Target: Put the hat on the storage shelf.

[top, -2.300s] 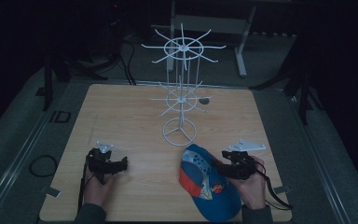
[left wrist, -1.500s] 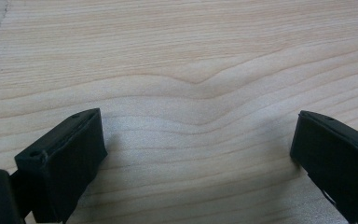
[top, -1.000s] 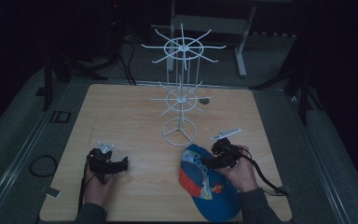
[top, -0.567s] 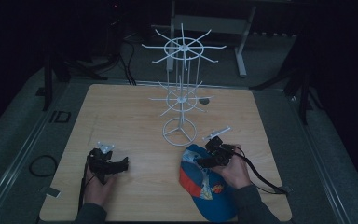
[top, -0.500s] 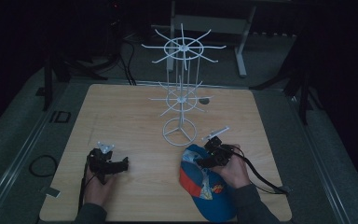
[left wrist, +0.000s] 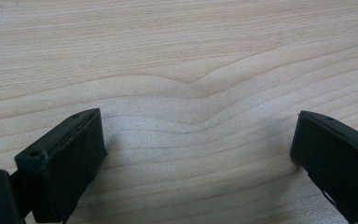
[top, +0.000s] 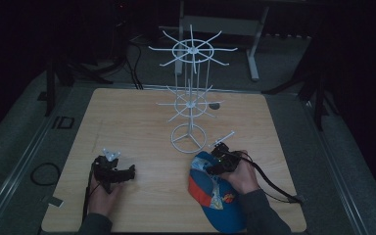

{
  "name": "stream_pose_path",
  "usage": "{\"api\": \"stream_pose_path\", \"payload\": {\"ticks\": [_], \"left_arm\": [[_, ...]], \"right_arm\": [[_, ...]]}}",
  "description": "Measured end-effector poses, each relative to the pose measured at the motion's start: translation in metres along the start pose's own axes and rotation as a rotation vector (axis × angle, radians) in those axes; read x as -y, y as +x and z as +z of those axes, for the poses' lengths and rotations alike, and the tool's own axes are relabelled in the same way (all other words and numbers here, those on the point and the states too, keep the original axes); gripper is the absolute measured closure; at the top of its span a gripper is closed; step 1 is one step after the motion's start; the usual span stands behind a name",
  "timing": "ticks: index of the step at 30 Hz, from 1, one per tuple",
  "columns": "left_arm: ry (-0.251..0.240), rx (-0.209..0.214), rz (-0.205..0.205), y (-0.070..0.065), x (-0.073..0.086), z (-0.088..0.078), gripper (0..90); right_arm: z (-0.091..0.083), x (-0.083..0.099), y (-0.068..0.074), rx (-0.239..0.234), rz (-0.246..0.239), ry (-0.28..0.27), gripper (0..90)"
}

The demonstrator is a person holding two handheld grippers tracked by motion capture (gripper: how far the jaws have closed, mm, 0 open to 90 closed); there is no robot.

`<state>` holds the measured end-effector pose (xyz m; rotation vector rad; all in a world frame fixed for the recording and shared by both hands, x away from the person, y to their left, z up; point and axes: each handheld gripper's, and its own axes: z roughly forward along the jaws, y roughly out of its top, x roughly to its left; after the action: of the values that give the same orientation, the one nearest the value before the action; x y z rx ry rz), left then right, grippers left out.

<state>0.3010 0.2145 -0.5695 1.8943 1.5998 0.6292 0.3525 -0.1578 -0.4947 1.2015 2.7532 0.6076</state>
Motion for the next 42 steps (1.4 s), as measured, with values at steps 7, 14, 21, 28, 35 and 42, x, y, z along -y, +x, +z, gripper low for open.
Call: {"api": "stream_pose_path", "payload": {"ticks": [7,14,21,28,35,42], "left_arm": [[0.0,0.002,0.002,0.0,0.0,0.0,3.5],[-0.001,0.002,0.002,0.0,0.0,0.0,3.5],[-0.001,0.002,0.001,-0.001,0.0,0.0,3.5],[0.002,0.002,0.004,-0.001,0.0,0.0,3.5],[0.002,0.003,0.006,-0.001,0.0,0.0,3.5],[0.003,0.004,0.006,-0.001,0.0,0.0,3.5]], "right_arm": [[0.004,0.0,0.0,-0.035,-0.025,0.026,79.4],[-0.004,0.003,0.003,-0.022,-0.054,-0.017,88.5],[-0.018,0.007,0.004,-0.04,-0.064,-0.07,88.5],[-0.031,0.011,0.005,-0.042,-0.067,-0.116,88.5],[-0.043,0.015,0.005,-0.075,-0.068,-0.175,88.3],[-0.056,0.019,0.003,-0.075,-0.06,-0.233,88.3]]}}
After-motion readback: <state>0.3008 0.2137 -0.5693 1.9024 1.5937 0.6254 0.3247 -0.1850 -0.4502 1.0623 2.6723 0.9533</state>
